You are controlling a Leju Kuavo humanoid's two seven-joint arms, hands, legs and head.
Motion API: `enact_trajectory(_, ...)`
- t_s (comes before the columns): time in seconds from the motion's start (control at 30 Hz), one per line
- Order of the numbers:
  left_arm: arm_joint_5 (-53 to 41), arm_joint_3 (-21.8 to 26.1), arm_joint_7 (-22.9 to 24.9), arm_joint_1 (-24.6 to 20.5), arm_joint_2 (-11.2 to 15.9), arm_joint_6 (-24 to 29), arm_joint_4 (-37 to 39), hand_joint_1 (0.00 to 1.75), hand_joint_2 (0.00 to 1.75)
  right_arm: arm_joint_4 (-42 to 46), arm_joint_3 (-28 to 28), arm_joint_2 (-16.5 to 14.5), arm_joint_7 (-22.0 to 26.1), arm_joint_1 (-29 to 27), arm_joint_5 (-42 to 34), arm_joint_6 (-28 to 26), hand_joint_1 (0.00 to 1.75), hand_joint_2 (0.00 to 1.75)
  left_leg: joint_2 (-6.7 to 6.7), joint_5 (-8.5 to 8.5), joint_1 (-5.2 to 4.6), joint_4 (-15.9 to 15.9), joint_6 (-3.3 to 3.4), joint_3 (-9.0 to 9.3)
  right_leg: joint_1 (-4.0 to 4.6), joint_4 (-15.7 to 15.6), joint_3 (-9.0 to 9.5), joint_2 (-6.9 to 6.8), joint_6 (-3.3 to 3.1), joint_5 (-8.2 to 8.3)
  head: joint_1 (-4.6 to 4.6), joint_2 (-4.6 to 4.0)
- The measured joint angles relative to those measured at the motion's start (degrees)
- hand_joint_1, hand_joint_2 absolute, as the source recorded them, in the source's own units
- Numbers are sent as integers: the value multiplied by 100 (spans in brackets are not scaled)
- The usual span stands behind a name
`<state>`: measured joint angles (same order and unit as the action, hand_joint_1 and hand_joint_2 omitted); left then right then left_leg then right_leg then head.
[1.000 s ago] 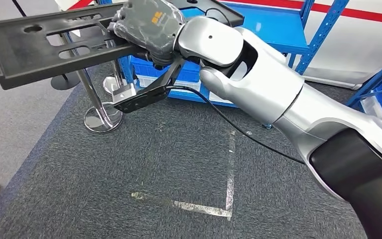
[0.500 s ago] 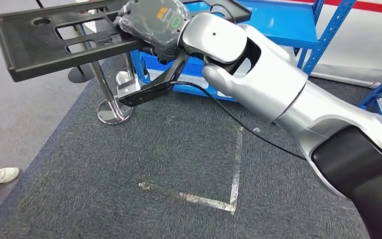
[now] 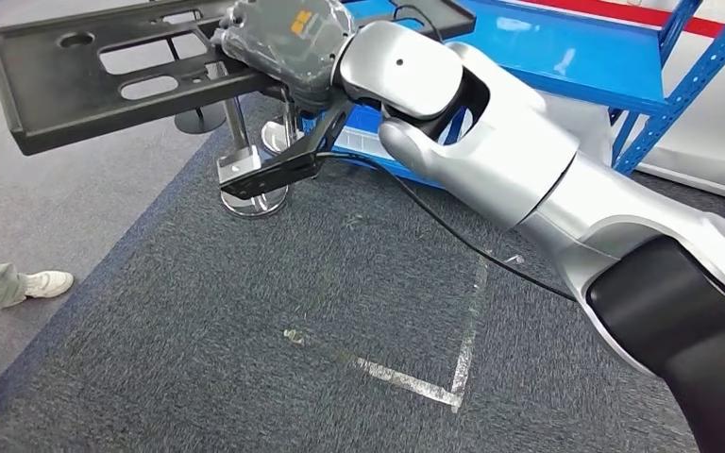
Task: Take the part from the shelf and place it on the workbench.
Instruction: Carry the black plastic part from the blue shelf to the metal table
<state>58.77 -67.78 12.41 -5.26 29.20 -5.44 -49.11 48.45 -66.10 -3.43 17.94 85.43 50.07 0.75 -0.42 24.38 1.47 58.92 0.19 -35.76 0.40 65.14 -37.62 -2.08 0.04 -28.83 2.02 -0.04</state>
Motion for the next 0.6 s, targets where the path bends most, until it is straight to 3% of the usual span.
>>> enact_trajectory(0.07,-4,0,-4,-6,0,-3,0,0,175,-38,-5,-1,2,-7,9,1,175,175,-90,-37,1,2,25,-53,-24,715,-296,152,29,-354,-10,-1)
enact_trajectory(0.1,-9,0,-7,-6,0,-5,0,0,175,-59,-14,-1,4,-18,16,2,175,175,-144,-53,1,4,25,-78,-35,950,-389,175,37,-419,-10,-1)
enact_trajectory(0.13,-15,0,-8,-5,0,-6,0,0,175,-79,-24,-2,5,-29,23,2,175,175,-203,-69,4,7,17,-98,-45,984,-387,186,38,-377,-10,-1)
enact_trajectory(0.2,-31,0,-9,-1,0,-7,0,0,175,-121,-40,-2,3,-36,34,2,175,175,-336,-94,12,14,-7,-120,-71,454,-86,248,18,-47,-12,-1)
enact_trajectory(0.27,-45,-1,-7,-3,4,-5,0,0,175,-181,-42,-2,-11,-10,44,-1,175,175,-459,-125,18,25,-59,-154,-95,-241,271,497,-8,186,-6,-1)
enact_trajectory(0.33,-60,-1,4,-4,19,2,-1,0,175,-276,-42,-3,-26,33,52,-3,175,175,-558,-178,40,16,-139,-220,-94,-501,380,644,-11,209,0,-1)
enact_trajectory(0.4,-79,-2,22,12,34,9,-3,0,175,-419,-42,-25,-39,85,61,4,175,175,-644,-228,82,-13,-225,-277,-85,-549,381,527,-42,251,-1,-1)
enact_trajectory(0.47,-96,-5,35,26,42,8,-7,0,175,-609,-42,-54,-70,173,96,19,175,175,-452,-117,74,149,-279,-386,-92,-618,399,380,-114,306,23,0)
enact_trajectory(0.53,-101,-8,40,20,46,7,-10,0,175,-797,-42,-66,-99,273,136,32,175,175,-127,210,47,738,-310,-650,-82,-648,397,235,-160,334,59,0)
enact_trajectory(0.6,-103,-11,42,15,48,7,-9,0,175,-949,-42,-79,-107,320,150,49,175,175,-18,471,46,1391,-332,-912,-59,-636,379,97,-172,335,72,-1)
